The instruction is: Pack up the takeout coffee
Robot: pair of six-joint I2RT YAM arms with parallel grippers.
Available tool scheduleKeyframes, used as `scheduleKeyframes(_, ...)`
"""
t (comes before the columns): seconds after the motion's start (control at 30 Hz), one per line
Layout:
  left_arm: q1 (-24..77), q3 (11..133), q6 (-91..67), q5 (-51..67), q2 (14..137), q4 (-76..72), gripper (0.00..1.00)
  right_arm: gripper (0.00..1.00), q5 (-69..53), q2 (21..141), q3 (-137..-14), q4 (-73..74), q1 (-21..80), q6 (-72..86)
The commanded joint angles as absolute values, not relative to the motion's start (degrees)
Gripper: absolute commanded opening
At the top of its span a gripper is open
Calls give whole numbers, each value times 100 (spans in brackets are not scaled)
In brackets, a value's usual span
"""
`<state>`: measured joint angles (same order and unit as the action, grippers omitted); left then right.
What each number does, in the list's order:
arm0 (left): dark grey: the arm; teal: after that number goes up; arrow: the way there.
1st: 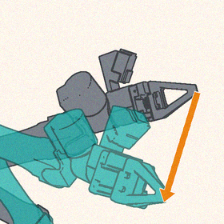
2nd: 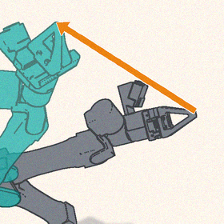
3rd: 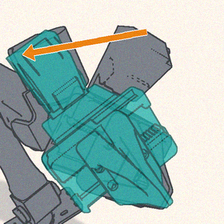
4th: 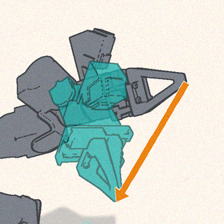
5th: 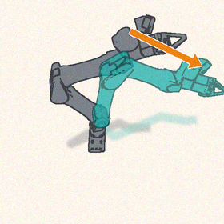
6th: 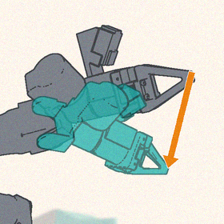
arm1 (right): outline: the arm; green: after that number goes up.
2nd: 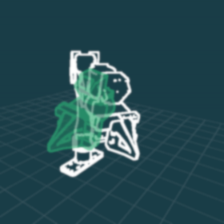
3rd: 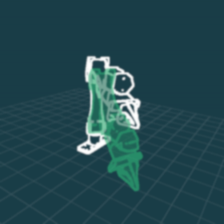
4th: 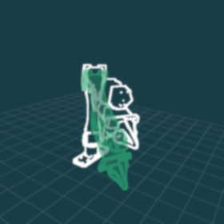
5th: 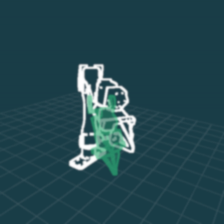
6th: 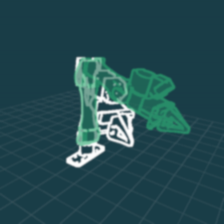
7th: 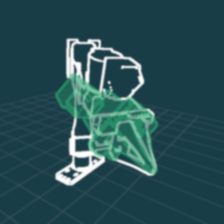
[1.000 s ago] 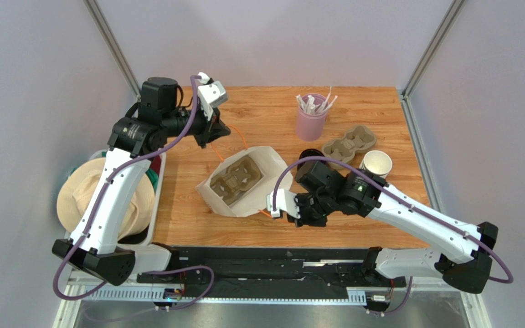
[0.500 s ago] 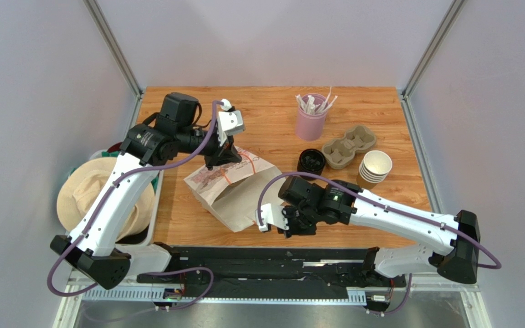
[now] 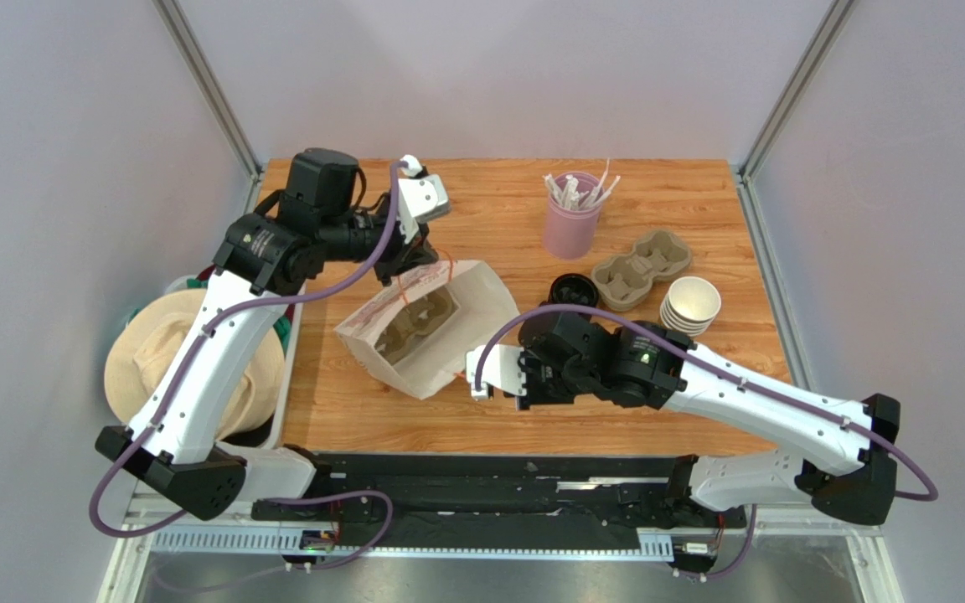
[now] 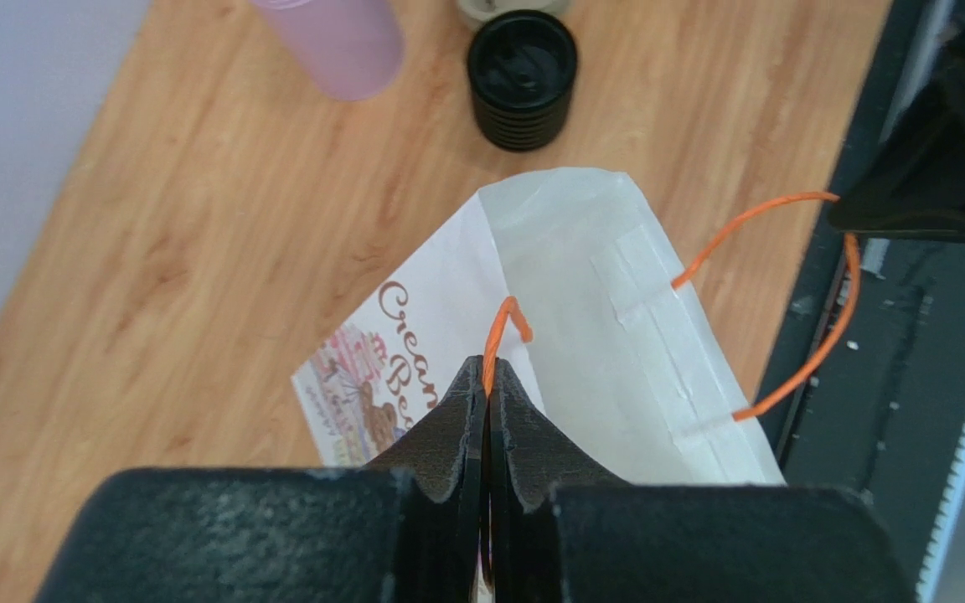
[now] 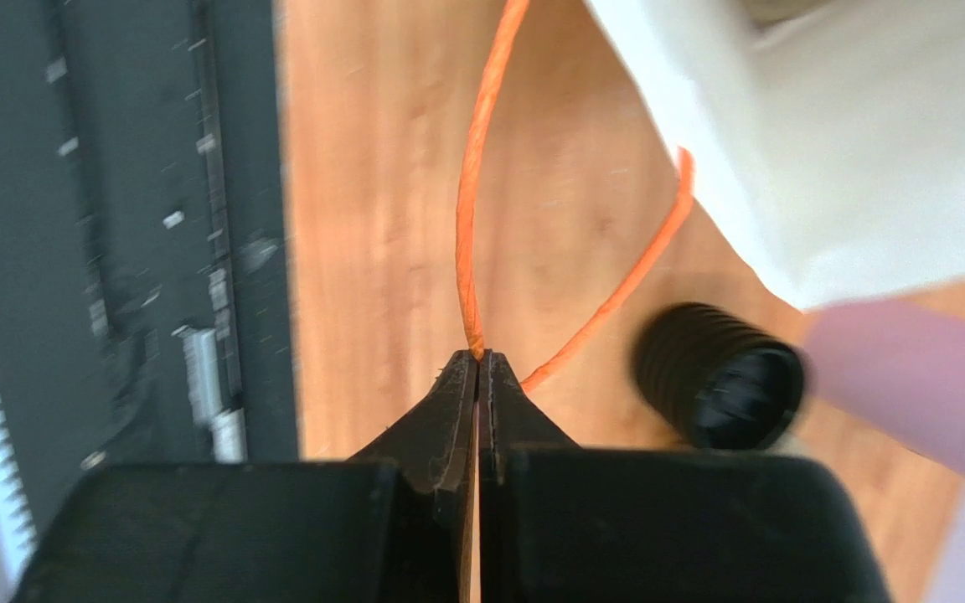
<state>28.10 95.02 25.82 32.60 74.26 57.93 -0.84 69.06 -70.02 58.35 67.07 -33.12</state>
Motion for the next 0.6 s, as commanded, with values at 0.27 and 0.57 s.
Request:
scheduleKeyframes(0.27,2812,9835,2171,776,7682,4597,4,11,1828,7268,-8024,4317,6540,-3445)
scheduleKeyframes(0.57,2602,9966,1864,-228,7945,4254,3,62,2363,7392,-8507,3631,6092,-3208)
